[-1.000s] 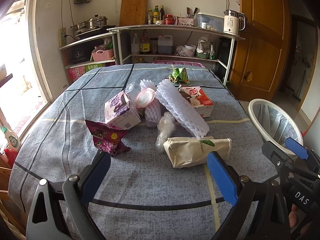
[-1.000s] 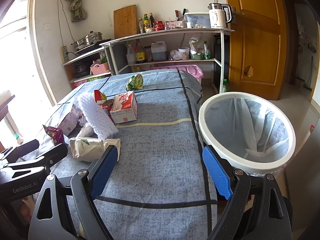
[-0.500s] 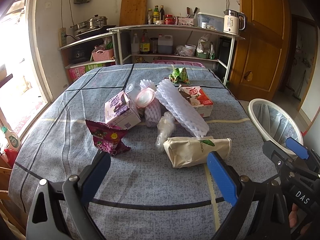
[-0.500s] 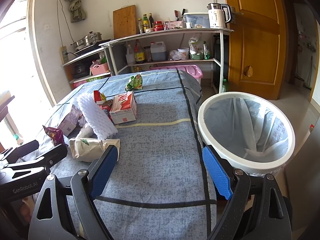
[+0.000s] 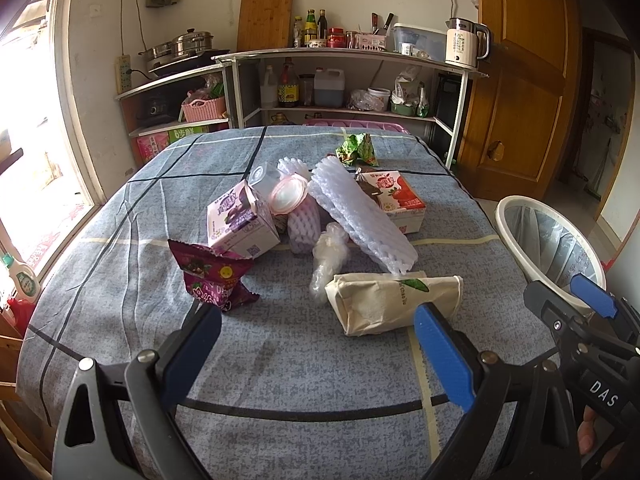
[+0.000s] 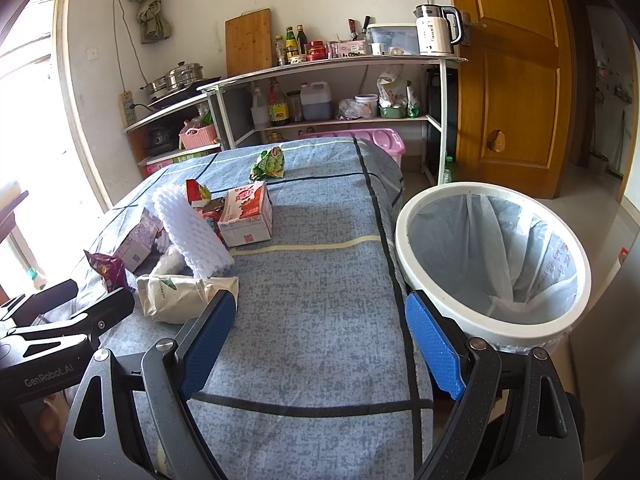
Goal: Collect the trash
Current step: 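Grasp the purple snack bag with the left tool while the right tool grasps the white foam net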
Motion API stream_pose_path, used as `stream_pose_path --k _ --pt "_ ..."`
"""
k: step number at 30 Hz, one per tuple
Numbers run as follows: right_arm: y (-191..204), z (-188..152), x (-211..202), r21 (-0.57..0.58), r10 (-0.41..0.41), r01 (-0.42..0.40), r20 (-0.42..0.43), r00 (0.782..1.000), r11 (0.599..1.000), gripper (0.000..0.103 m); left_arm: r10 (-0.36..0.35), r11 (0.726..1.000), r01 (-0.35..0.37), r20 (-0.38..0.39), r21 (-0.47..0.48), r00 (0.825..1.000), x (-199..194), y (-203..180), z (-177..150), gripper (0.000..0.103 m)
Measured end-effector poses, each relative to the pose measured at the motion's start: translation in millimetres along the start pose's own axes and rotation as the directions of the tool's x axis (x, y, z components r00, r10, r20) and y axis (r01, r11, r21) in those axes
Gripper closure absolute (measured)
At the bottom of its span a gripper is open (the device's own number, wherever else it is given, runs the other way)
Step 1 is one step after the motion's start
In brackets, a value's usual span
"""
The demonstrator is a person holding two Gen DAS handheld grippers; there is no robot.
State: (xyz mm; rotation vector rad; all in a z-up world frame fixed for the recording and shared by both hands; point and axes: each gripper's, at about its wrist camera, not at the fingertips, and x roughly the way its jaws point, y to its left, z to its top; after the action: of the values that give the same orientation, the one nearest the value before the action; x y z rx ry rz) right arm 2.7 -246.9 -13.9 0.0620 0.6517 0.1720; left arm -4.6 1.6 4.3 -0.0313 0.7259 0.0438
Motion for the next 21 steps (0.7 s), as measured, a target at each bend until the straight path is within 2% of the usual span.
stream_pose_path --k 5,9,17,19,21 --pt "2.1 5.2 4.8 -0.017 0.034 -0.033 0.01 0.999 0.999 0.016 0.006 1.0 -0.006 -0.001 -0.009 1.0 1.8 9.5 3.1 0.005" --pt "3.9 14.4 13.4 -0.022 0.053 -0.053 0.002 0.999 0.998 0.016 0.049 0.998 -0.049 -0.001 -0.032 0.999 3.2 26.8 5.4 0.005" --pt "27.7 38.2 34.0 -0.087 0.184 -0.185 -0.029 0.983 0.979 0.016 -0.009 0.996 0.009 -0.008 -0.085 1.0 14.2 62.6 14.4 0.005" --pt "33.6 42.5 41.3 -0.092 0.215 -0.219 -0.046 0.975 0.971 0.021 -0.022 0.995 0.02 -0.023 -0.101 0.999 20.7 71.4 18.4 0.005" --pt "42.0 47.0 47.2 -0.114 0.213 -0.218 -0.057 0.975 0.969 0.028 -0.04 0.993 0.037 -0.024 -0.115 0.999 25.5 80.8 21.5 0.005"
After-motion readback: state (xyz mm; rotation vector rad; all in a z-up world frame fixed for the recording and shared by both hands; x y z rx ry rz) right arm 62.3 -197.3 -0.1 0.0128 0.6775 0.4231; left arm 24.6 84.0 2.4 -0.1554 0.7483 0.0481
